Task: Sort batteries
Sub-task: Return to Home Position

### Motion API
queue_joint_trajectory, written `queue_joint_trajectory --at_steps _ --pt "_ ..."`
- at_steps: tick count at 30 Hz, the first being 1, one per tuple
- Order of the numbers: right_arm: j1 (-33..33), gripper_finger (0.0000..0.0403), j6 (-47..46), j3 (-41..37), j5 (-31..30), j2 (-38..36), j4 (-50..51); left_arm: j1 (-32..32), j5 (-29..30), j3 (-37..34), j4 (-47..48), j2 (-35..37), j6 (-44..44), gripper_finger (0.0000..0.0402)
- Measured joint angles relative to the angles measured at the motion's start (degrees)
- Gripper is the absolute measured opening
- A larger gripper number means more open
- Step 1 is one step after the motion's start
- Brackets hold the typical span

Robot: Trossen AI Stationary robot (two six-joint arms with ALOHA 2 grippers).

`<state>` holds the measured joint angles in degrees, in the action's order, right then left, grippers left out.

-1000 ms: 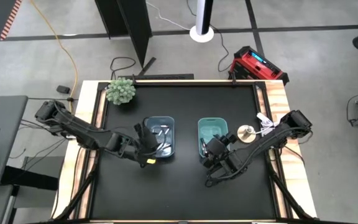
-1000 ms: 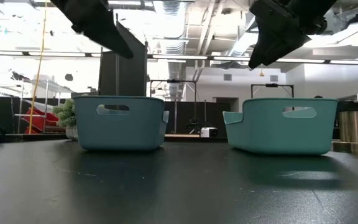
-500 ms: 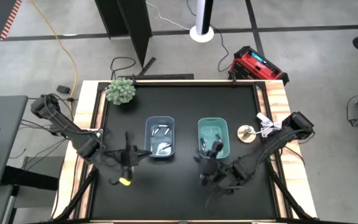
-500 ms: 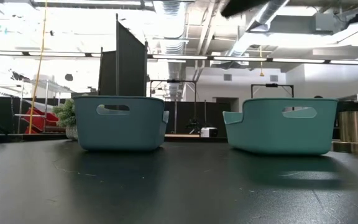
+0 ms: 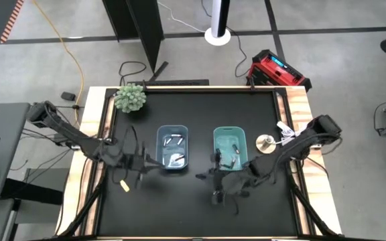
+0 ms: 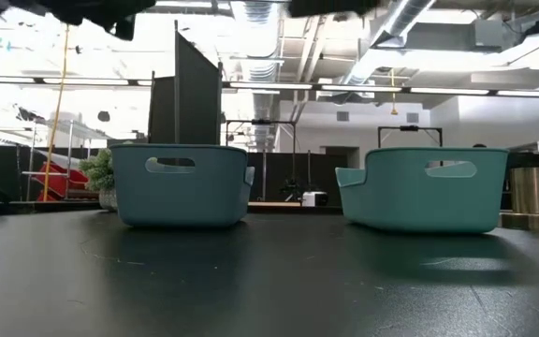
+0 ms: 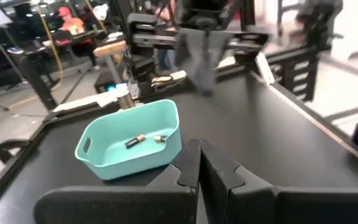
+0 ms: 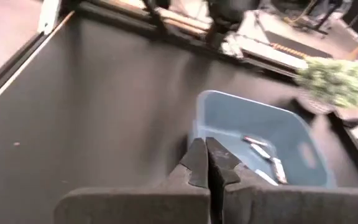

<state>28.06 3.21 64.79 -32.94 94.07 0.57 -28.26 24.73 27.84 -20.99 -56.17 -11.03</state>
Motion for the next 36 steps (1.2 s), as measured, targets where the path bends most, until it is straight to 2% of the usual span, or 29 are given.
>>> queue_joint_trajectory --at_steps 3,7,11,15,20,22,27,32,36 --pt "-1.37 0.0003 1.16 -8.25 0.10 -7.90 -5.28 3.23 -3.43 -4.56 -0.34 6.78 0.81 0.0000" --pt "-2.40 0.0001 5.50 -24.65 1.99 -21.72 -23.29 6.10 -5.32 -10.10 -0.22 16.80 0.39 0.0000" --pt "-3.88 0.0001 6.27 -39.59 3.58 -34.16 -33.69 8.99 -8.70 -14.75 -0.18 24.76 0.40 0.0000" --pt "-6.82 0.0001 6.41 -50.62 8.81 -43.77 -39.16 12.37 -11.18 -18.68 0.52 28.89 1.28 0.0000" --pt "-12.98 0.0000 6.94 -61.91 15.74 -54.11 -47.56 17.61 -15.95 -21.72 0.18 29.99 2.61 0.0000" --pt "-15.53 0.0000 5.95 -64.33 18.41 -58.06 -46.43 20.01 -18.75 -22.72 -0.93 29.99 3.07 0.0000" --pt "-20.99 0.0000 4.40 -64.27 23.93 -65.39 -36.17 26.14 -24.33 -24.36 -2.18 29.98 4.14 0.0000" --pt "-24.48 0.0000 4.31 -64.32 25.82 -73.67 -27.37 31.03 -28.71 -24.37 -1.81 29.99 4.50 0.0000" --pt "-25.59 0.0000 3.04 -64.34 25.97 -81.81 -18.29 33.15 -29.18 -24.38 1.21 30.32 4.84 0.0000"
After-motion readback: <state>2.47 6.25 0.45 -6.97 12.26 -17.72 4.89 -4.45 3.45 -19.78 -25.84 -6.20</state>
